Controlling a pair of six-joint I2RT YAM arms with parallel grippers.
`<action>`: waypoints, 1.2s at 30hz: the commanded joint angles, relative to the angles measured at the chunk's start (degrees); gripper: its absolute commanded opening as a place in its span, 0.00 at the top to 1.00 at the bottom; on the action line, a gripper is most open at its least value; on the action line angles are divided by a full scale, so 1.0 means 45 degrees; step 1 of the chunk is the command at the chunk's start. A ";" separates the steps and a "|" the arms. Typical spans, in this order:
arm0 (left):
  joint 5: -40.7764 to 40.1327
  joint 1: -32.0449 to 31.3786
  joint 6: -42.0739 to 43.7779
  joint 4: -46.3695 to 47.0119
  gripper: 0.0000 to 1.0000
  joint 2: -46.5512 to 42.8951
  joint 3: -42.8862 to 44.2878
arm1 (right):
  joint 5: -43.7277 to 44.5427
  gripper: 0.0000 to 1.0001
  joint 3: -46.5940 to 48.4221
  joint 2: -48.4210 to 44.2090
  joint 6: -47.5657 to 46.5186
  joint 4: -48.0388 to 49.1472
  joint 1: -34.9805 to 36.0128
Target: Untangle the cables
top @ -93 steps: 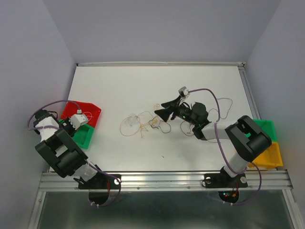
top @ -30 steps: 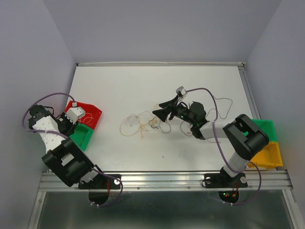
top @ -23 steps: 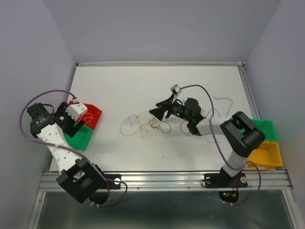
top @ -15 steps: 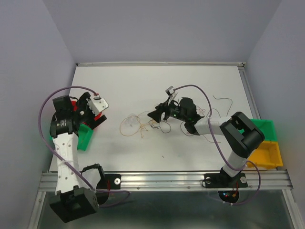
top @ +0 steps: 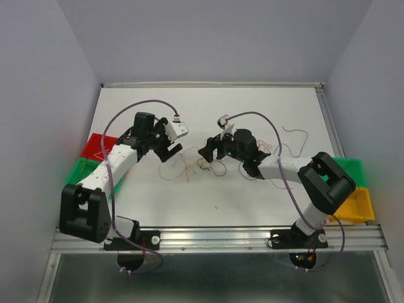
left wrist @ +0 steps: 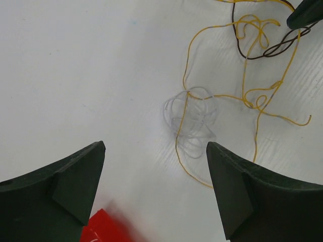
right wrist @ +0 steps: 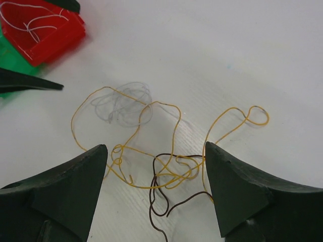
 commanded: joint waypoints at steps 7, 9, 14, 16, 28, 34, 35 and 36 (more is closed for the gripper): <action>-0.2046 -0.1819 -0.1650 0.2029 0.15 0.2177 -0.0335 | 0.2759 0.16 -0.1196 -0.2319 0.0096 0.0448 0.0034; -0.2417 -0.1898 -0.1767 0.2009 0.18 0.2569 -0.0238 | 0.2915 0.16 -0.1393 -0.2573 0.0058 0.0488 0.0015; -0.2905 -0.1957 -0.2139 0.2088 0.26 0.3625 -0.0140 | 0.3033 0.16 -0.1881 -0.3238 0.0038 0.0566 0.0015; -0.3062 -0.1957 -0.2217 0.2068 0.32 0.3781 -0.0159 | 0.3033 0.15 -0.1979 -0.3414 0.0038 0.0605 0.0015; -0.3513 -0.1957 -0.2569 0.2849 0.32 0.2124 -0.1291 | 0.3170 0.15 -0.1785 -0.3064 0.0057 0.0722 0.0015; -0.2984 -0.2229 -0.2413 0.2810 0.31 0.0697 -0.1935 | 0.2779 0.15 -0.1531 -0.2751 0.0096 0.0761 0.0015; -0.3043 -0.2327 -0.2432 0.2771 0.31 0.0522 -0.2033 | 0.2740 0.15 -0.1511 -0.2673 0.0096 0.0761 0.0015; -0.3256 -0.2541 -0.2510 0.2694 0.31 0.0443 -0.2131 | 0.2701 0.15 -0.1453 -0.2614 0.0096 0.0761 0.0015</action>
